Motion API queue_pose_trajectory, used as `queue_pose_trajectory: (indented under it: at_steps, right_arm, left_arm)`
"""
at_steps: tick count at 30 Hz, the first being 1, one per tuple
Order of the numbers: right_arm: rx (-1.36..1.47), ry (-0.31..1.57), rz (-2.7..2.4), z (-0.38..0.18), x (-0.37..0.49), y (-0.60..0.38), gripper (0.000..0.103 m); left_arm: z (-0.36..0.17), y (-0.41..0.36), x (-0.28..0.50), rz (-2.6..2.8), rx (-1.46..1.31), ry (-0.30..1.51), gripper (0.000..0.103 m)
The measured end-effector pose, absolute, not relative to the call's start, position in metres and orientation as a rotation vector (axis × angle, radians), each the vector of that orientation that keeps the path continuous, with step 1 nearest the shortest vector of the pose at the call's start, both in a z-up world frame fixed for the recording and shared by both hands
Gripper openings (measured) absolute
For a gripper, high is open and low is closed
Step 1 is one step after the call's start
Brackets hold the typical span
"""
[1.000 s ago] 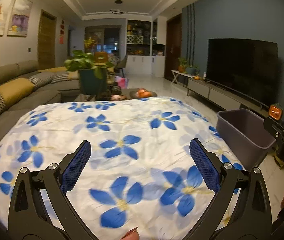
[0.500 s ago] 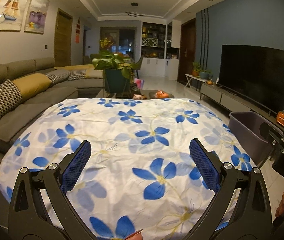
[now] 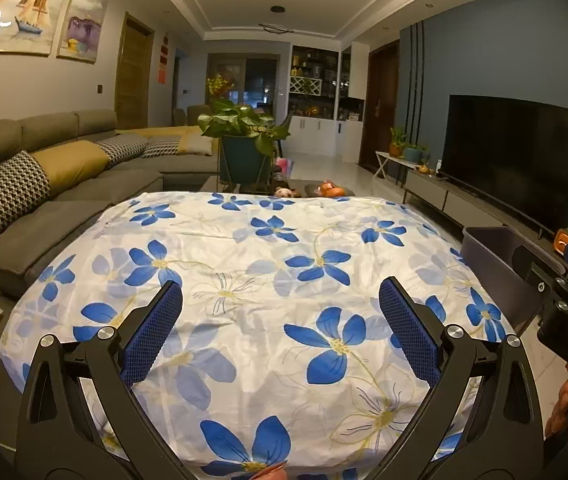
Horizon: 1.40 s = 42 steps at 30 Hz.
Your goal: Collect trash
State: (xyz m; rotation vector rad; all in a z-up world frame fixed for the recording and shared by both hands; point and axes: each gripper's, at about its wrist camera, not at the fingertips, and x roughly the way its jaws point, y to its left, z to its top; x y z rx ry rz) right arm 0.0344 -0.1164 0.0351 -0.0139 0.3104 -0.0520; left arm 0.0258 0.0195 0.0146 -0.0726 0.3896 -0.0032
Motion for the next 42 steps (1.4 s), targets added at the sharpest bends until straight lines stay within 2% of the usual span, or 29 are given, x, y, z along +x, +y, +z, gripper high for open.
queue_pose_trajectory:
  at_steps: [42]
  right_arm:
    - [0.011,0.299,-0.101,0.035,0.027,-0.136,0.097]
  left_arm:
    - [0.02,0.0,0.028,-0.073,-0.071,0.377,0.097]
